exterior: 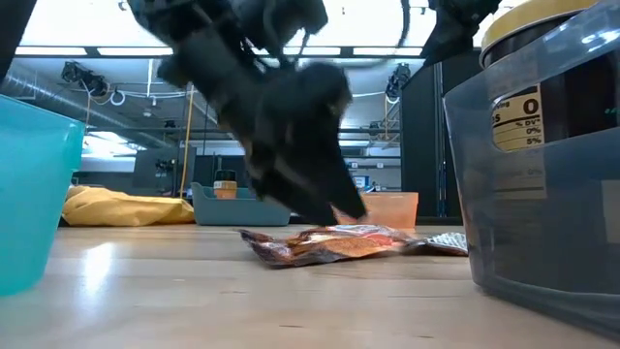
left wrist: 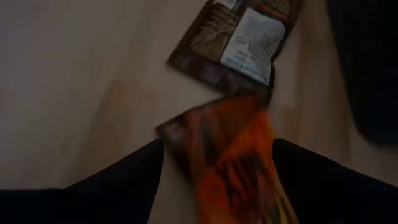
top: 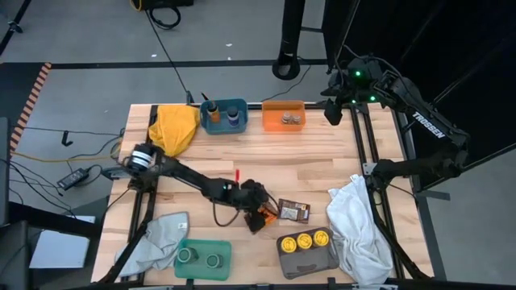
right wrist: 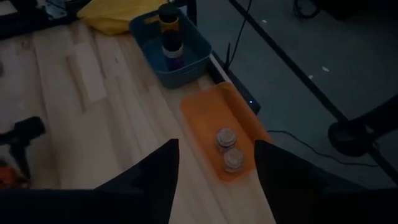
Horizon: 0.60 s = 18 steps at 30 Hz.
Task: Sort spices by type
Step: Put the left orange seasoning pack into the orange bin
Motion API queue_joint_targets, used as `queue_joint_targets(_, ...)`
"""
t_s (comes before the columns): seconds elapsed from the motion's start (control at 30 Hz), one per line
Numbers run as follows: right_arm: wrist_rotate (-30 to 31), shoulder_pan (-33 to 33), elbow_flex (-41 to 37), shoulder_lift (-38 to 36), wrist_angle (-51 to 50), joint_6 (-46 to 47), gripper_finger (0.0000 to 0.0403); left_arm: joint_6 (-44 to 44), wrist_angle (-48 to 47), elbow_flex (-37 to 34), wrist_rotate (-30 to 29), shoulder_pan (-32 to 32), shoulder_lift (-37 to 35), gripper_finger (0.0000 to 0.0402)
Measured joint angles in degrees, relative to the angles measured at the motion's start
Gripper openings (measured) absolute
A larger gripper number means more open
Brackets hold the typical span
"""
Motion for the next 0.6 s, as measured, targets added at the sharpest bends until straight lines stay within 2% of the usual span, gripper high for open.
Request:
queue_joint_targets(0.2,-1.47,0.86,0.0,0.0,-1.2,0.24,0.0215,-4.08,4.48,1.63,-2.1,-1.28,7.31,0.0305)
queue_joint_targets(0.33,-1.49,1.51,0.0,0.0,-1.3,0.24,0.0216,-4.32,4.8,2.06,-2.54,-1.24,8.39,0.029)
queue_joint_targets(0.43,-1.53,1.62,0.0,-0.02,-1.31,0.24,0.0216,-3.77,4.41,2.01,-3.13,-1.22,8.35,0.0257)
queue_joint_targets(0.6,-1.49,1.64,0.0,-0.02,-1.3,0.24,0.0213,-3.7,3.86,2.24,-2.31,-1.04,8.39,0.0175)
